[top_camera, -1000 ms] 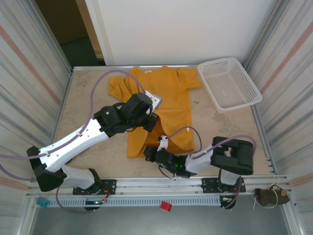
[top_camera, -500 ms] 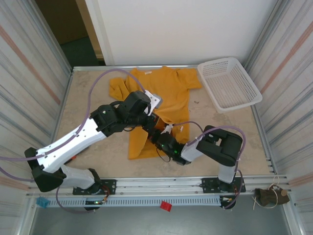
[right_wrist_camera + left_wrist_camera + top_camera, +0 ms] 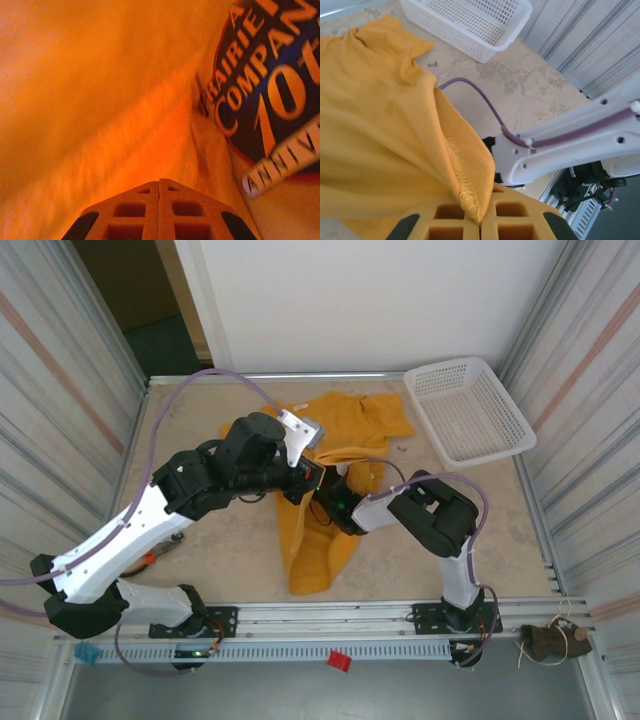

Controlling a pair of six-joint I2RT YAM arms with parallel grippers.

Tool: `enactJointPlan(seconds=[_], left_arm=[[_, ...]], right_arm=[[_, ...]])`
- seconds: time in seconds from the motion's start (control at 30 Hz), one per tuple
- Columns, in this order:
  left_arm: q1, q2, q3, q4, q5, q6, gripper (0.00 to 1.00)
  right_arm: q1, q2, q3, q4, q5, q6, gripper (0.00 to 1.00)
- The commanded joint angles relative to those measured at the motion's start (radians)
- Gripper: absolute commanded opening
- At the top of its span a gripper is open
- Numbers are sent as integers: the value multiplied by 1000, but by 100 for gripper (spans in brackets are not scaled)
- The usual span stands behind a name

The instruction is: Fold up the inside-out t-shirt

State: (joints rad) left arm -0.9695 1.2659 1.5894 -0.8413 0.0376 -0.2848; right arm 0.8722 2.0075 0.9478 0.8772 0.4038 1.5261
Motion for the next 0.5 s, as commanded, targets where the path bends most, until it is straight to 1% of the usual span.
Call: enactJointPlan(seconds=[0.0, 0.2, 0.27, 0.3, 0.37, 0.4, 0.47], left_arm=[[2, -10, 59, 5, 37, -2, 0], [2, 5, 145, 2, 67, -2, 0], [2, 11, 174, -8, 68, 3, 0], [2, 13, 182, -13, 68, 5, 0], [2, 15, 193, -22, 68, 7, 0], [2, 14, 193, -22, 67, 6, 0], [2, 13, 190, -21, 64, 3, 0]], right_arm=[[-36, 55, 83, -177, 33, 37, 9], [-90, 126, 229, -347, -15, 31, 27], [-106, 143, 268, -385, -29, 20, 36], [-111, 147, 286, -415, -32, 12, 38], [-126, 155, 341, -503, -46, -18, 45], [-130, 159, 361, -524, -47, -34, 49], [-140, 175, 424, -628, -57, -51, 57]])
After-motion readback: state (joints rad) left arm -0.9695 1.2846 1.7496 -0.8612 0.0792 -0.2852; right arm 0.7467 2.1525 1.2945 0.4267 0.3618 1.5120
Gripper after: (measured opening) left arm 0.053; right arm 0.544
